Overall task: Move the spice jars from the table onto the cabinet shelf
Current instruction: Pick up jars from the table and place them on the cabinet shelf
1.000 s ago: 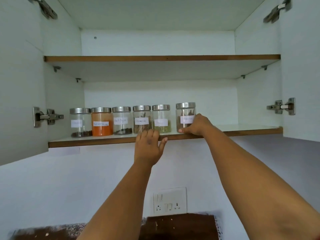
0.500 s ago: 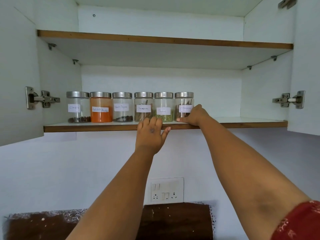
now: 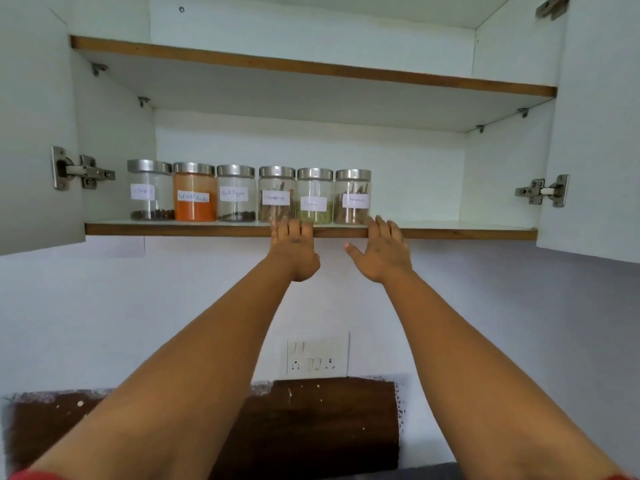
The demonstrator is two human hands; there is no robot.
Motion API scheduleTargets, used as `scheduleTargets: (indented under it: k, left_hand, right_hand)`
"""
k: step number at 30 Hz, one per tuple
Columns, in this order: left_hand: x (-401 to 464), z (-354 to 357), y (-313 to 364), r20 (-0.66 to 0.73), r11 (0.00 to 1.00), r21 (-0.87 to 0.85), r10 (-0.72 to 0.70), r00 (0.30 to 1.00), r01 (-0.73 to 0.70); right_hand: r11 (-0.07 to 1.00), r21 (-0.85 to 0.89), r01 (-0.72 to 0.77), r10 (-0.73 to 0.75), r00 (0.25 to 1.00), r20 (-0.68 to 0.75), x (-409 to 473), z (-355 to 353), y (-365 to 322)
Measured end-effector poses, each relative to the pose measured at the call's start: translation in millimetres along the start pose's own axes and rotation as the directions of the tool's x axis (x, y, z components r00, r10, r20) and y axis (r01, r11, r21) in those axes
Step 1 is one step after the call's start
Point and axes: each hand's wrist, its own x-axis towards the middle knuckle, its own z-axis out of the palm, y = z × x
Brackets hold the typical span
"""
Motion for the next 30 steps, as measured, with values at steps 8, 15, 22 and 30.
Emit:
scheduleTargets:
  k: [8,15,22,30]
  left_hand:
    - [-140,120,36,0.149,0.846,-0.478,-0.19,0.971,0.238]
    - [-312,243,46,0.688,0.794,-0.284,-0.223,0.691,0.538]
    - [-428,288,51,0.841,0.578,-0.125,-0.37,0.396,0.806]
    - [-461,296,75,0.891,0.422,-0.155,-0.33,0.31,0.893]
  right_hand:
    - [0.509,0.728,-0.46,0.46,0.86,0.222,-156,92,36]
    - [0.548,0.411,-0.728,0.46,0.673,0.578,-324,186,87]
    - [0.897,0.236,-0.375,0.184,0.8,0.571,-445,206,84]
    - [0.988,0.124,0.09,-0.152,0.673,0.724,-499,194,75]
